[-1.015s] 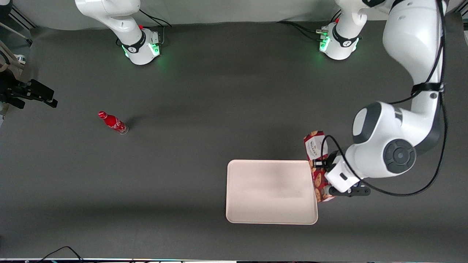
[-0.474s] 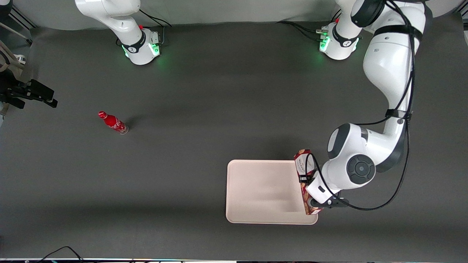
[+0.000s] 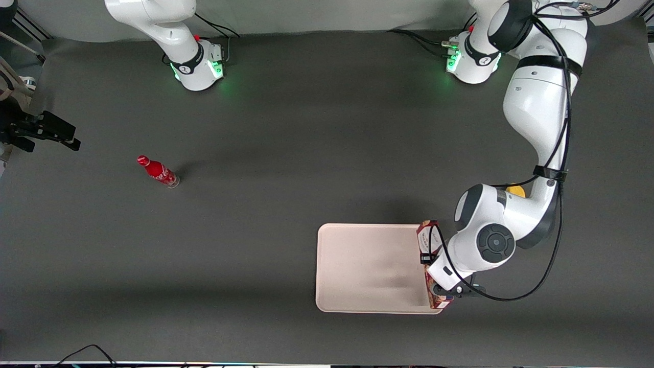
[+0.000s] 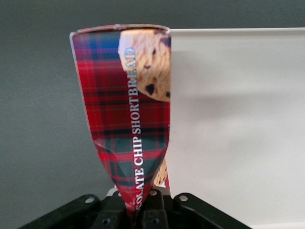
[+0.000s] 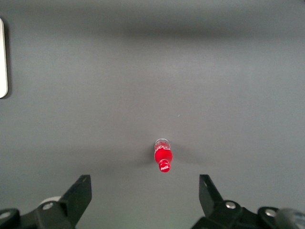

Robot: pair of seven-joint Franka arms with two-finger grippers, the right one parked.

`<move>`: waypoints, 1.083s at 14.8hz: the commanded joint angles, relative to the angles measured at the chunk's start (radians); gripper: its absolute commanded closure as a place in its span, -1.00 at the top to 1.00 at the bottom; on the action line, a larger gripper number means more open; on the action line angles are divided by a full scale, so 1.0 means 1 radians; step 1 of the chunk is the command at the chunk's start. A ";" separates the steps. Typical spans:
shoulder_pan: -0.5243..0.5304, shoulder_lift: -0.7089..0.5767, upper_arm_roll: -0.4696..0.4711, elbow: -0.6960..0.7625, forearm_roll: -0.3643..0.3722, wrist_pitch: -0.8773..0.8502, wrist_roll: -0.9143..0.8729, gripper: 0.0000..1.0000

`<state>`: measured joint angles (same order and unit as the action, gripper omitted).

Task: Place red cookie box on tray
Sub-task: 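Lower the box onto the tray and open the left gripper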

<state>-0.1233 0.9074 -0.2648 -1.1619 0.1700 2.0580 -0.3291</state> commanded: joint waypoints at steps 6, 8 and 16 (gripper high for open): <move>0.007 0.019 -0.002 0.001 0.033 -0.019 0.005 1.00; 0.020 -0.028 -0.007 0.002 0.025 -0.077 0.001 1.00; 0.053 -0.359 0.088 0.001 -0.088 -0.586 0.092 1.00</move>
<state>-0.0716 0.7034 -0.2483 -1.1158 0.1348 1.6555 -0.3243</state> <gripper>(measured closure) 0.000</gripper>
